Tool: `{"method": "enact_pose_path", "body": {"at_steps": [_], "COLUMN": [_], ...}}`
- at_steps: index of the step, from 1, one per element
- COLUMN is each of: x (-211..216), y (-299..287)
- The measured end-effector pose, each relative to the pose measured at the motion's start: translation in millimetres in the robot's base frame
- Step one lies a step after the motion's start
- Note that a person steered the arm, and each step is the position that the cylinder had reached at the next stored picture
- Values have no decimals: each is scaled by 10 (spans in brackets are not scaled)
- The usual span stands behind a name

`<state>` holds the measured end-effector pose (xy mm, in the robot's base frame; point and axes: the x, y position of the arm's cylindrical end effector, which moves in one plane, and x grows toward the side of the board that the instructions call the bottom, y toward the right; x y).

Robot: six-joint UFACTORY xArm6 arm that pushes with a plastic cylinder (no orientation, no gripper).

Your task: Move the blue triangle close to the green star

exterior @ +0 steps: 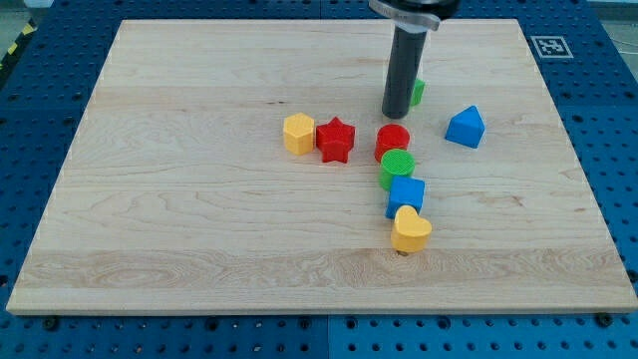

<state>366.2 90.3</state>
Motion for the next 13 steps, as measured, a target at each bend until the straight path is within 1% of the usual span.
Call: {"method": "enact_pose_path", "body": {"at_steps": [1,2,3,5,6,7,8,9,10,11,12,13], "x": [-157,222,341,762,881,931,757,400,327,459,779,826], "y": [-9,-9,-9,549,551,835,1222,1056,539,758,840,316]}}
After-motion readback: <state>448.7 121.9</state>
